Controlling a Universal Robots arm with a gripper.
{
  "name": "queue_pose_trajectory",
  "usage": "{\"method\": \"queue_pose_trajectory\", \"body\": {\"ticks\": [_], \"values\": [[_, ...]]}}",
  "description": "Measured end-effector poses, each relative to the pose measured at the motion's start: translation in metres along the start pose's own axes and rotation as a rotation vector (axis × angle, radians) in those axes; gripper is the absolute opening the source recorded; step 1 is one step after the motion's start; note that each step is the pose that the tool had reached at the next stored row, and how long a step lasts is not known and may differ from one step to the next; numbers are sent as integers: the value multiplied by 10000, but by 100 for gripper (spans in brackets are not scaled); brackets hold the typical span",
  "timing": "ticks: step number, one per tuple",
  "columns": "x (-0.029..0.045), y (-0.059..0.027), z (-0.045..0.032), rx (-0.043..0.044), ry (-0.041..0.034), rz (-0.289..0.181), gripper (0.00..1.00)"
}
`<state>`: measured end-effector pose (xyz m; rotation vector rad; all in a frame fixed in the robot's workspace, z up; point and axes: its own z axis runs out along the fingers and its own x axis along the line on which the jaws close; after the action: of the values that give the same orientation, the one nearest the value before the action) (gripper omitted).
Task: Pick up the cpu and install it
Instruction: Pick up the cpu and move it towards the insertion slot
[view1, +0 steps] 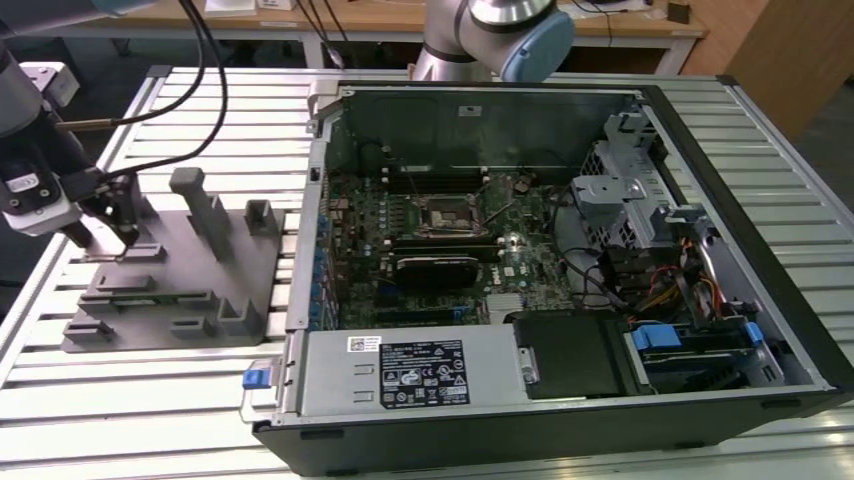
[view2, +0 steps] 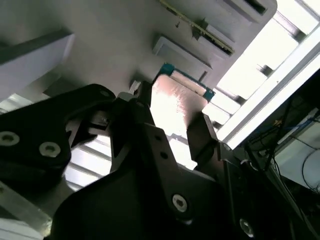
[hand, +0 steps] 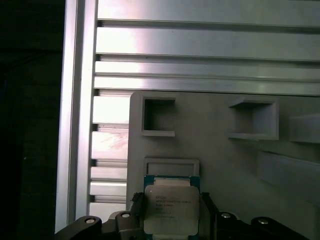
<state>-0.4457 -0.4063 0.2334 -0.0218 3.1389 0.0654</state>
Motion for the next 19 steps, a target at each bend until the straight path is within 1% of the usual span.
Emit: {"method": "queue_pose_trajectory", "body": {"ticks": [7,13,19], "values": [[0,3,-81,0,0,0,53],[-1,8,-194,1,0,0,53],[-1,12,-279,0,0,1,53]]}}
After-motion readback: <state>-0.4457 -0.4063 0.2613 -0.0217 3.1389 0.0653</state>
